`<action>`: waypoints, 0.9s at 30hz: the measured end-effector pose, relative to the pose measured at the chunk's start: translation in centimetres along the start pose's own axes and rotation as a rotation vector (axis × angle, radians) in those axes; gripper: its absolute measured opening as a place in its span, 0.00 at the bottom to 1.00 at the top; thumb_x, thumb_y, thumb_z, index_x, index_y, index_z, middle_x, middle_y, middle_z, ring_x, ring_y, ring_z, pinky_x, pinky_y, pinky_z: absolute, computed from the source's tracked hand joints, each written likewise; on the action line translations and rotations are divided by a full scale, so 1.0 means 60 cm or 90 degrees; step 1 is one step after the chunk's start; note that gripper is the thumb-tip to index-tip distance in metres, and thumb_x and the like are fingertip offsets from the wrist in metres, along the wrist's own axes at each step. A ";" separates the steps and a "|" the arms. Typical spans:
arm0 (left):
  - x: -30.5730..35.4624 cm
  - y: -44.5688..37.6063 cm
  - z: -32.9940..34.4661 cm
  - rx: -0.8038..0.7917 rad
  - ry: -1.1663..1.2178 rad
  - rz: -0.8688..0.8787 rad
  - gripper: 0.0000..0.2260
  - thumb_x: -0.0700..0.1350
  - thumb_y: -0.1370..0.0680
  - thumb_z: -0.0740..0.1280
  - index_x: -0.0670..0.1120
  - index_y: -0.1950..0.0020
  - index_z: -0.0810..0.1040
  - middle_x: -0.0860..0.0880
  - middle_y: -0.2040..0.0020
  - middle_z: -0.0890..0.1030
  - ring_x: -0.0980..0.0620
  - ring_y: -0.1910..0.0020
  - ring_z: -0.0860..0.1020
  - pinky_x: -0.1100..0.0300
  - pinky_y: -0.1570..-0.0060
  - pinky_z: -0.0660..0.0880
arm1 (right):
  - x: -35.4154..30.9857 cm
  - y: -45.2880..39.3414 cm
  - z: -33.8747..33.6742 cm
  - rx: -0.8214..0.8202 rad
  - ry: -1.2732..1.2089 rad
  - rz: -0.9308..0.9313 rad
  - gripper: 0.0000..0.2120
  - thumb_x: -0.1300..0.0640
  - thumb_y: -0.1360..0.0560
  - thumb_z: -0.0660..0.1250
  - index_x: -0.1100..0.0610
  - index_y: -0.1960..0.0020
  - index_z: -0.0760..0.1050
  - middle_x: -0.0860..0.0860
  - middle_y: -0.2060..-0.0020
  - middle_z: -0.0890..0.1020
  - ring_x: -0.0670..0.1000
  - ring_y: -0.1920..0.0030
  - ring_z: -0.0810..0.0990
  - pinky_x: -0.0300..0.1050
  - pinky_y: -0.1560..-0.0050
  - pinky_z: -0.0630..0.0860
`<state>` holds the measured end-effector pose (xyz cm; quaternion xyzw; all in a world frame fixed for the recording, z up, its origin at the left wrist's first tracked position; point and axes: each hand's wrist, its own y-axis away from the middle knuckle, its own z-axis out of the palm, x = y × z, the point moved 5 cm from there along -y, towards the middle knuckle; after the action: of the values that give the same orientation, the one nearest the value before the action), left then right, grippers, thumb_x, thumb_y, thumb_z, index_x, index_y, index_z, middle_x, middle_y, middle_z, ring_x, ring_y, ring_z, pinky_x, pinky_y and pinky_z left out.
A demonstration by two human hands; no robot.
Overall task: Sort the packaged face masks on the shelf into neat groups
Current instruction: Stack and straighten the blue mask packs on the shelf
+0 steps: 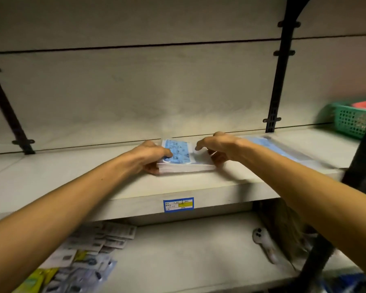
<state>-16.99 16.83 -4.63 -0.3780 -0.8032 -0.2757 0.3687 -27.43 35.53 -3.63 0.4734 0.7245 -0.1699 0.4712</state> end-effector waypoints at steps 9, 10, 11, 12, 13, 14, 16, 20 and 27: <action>0.013 0.035 0.029 0.018 -0.160 0.018 0.16 0.55 0.21 0.68 0.43 0.43 0.77 0.48 0.59 0.80 0.53 0.70 0.75 0.69 0.81 0.66 | 0.023 0.028 -0.018 -0.009 -0.037 -0.005 0.16 0.56 0.25 0.72 0.63 0.41 0.74 0.61 0.46 0.81 0.57 0.56 0.78 0.49 0.57 0.76; 0.013 0.039 0.031 0.019 -0.160 0.016 0.16 0.55 0.21 0.67 0.43 0.43 0.77 0.48 0.59 0.81 0.53 0.69 0.75 0.68 0.80 0.67 | 0.024 0.031 -0.019 -0.015 -0.051 -0.007 0.17 0.57 0.24 0.71 0.64 0.40 0.74 0.60 0.50 0.80 0.57 0.57 0.78 0.49 0.59 0.76; 0.013 0.043 0.032 0.018 -0.161 0.016 0.16 0.54 0.20 0.66 0.42 0.42 0.77 0.47 0.58 0.81 0.52 0.68 0.75 0.67 0.78 0.68 | 0.025 0.034 -0.019 -0.020 -0.058 -0.010 0.17 0.57 0.24 0.71 0.64 0.39 0.74 0.60 0.52 0.79 0.57 0.58 0.78 0.49 0.59 0.77; 0.011 0.046 0.032 0.018 -0.163 0.014 0.16 0.54 0.20 0.65 0.42 0.41 0.77 0.46 0.57 0.81 0.52 0.68 0.75 0.65 0.76 0.68 | 0.024 0.035 -0.019 -0.025 -0.059 -0.013 0.17 0.57 0.24 0.71 0.64 0.39 0.74 0.60 0.50 0.79 0.57 0.57 0.78 0.50 0.57 0.77; 0.010 0.050 0.033 0.019 -0.165 0.011 0.16 0.53 0.20 0.64 0.42 0.40 0.76 0.46 0.56 0.81 0.52 0.68 0.75 0.64 0.75 0.69 | 0.023 0.038 -0.018 -0.031 -0.055 -0.016 0.18 0.57 0.24 0.71 0.64 0.38 0.74 0.60 0.47 0.80 0.58 0.55 0.79 0.51 0.54 0.79; 0.008 0.054 0.033 0.020 -0.166 0.008 0.15 0.52 0.19 0.64 0.42 0.40 0.76 0.46 0.57 0.81 0.52 0.68 0.75 0.64 0.76 0.68 | 0.022 0.041 -0.017 -0.035 -0.049 -0.019 0.18 0.57 0.24 0.71 0.63 0.38 0.73 0.61 0.43 0.80 0.59 0.53 0.80 0.53 0.51 0.80; 0.007 0.061 0.032 0.023 -0.169 0.005 0.13 0.50 0.19 0.63 0.42 0.42 0.77 0.47 0.59 0.80 0.53 0.70 0.74 0.67 0.80 0.66 | 0.017 0.047 -0.016 -0.039 -0.039 -0.025 0.17 0.56 0.24 0.71 0.62 0.39 0.73 0.61 0.41 0.80 0.60 0.52 0.81 0.55 0.48 0.81; 0.008 0.071 0.027 0.030 -0.212 0.020 0.11 0.50 0.18 0.64 0.42 0.45 0.77 0.47 0.58 0.79 0.52 0.66 0.76 0.64 0.75 0.70 | 0.011 0.059 -0.016 -0.029 -0.015 -0.034 0.12 0.55 0.25 0.72 0.59 0.49 0.72 0.61 0.43 0.81 0.60 0.53 0.83 0.55 0.48 0.82; 0.013 0.070 0.019 0.086 -0.391 0.109 0.12 0.53 0.20 0.65 0.46 0.58 0.74 0.48 0.59 0.78 0.51 0.62 0.76 0.58 0.70 0.66 | 0.006 0.066 -0.011 0.012 0.090 -0.070 0.14 0.52 0.25 0.72 0.59 0.54 0.70 0.61 0.50 0.82 0.61 0.52 0.85 0.55 0.57 0.85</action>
<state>-14.35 20.31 -3.97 -0.4842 -0.8587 -0.0626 0.1555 -24.45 38.11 -2.83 0.4482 0.7791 -0.1684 0.4047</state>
